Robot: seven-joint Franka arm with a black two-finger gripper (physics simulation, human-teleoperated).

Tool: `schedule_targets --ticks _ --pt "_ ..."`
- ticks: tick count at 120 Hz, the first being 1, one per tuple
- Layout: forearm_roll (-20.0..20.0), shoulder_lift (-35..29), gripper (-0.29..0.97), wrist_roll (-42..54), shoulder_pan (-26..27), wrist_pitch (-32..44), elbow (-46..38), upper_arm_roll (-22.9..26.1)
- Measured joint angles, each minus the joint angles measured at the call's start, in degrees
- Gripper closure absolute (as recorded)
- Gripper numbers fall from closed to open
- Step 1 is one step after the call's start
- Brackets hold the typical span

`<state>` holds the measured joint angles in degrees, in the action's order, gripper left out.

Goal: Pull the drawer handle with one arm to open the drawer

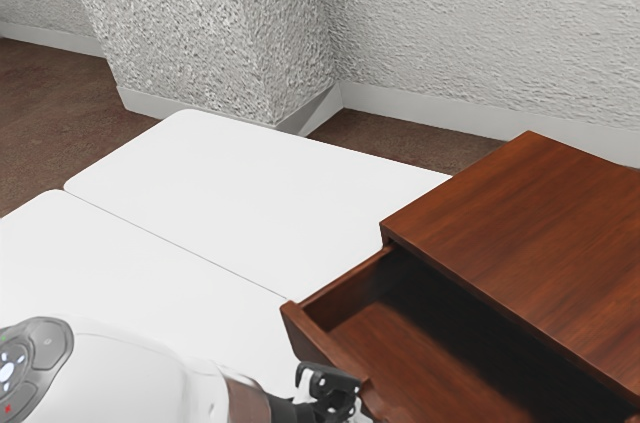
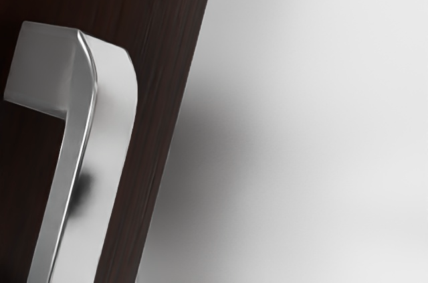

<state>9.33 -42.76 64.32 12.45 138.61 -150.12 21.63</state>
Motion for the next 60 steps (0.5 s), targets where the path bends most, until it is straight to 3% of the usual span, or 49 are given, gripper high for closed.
schedule_targets --ticks 60 --pt "0.8 -4.9 -0.01 -1.4 1.4 -2.0 -3.0 0.6"
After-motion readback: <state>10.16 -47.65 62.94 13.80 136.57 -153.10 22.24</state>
